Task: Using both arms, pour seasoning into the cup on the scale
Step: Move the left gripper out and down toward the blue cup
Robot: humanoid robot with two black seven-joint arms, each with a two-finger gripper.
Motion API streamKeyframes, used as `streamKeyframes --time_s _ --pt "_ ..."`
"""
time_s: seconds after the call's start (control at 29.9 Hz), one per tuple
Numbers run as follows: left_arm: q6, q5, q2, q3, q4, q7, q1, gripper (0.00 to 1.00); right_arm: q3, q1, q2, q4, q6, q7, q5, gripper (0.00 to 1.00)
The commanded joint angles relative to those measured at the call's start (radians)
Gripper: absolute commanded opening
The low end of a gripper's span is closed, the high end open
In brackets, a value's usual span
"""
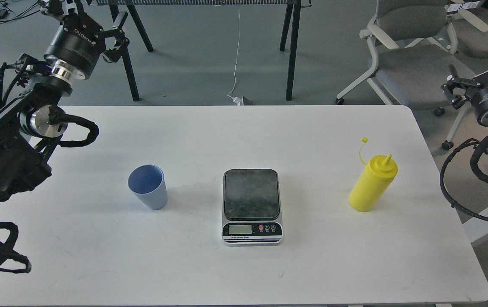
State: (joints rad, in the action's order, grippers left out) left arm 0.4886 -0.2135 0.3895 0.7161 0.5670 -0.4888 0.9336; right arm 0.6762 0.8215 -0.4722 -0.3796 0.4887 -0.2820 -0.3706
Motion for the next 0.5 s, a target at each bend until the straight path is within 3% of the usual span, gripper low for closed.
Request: streamKeyframes --time_s 0.0,0.47 --pt "0.000 0.000 0.002 -0.001 0.001 0.000 0.001 1.00 0.000 0.001 -0.006 -0.001 0.000 0.001 -0.001 0.99" --pt "0.000 0.054 0.012 0.016 -0.018 0.000 -0.006 1.00 0.000 -0.001 0.003 0.001 0.000 0.000 0.001 0.99"
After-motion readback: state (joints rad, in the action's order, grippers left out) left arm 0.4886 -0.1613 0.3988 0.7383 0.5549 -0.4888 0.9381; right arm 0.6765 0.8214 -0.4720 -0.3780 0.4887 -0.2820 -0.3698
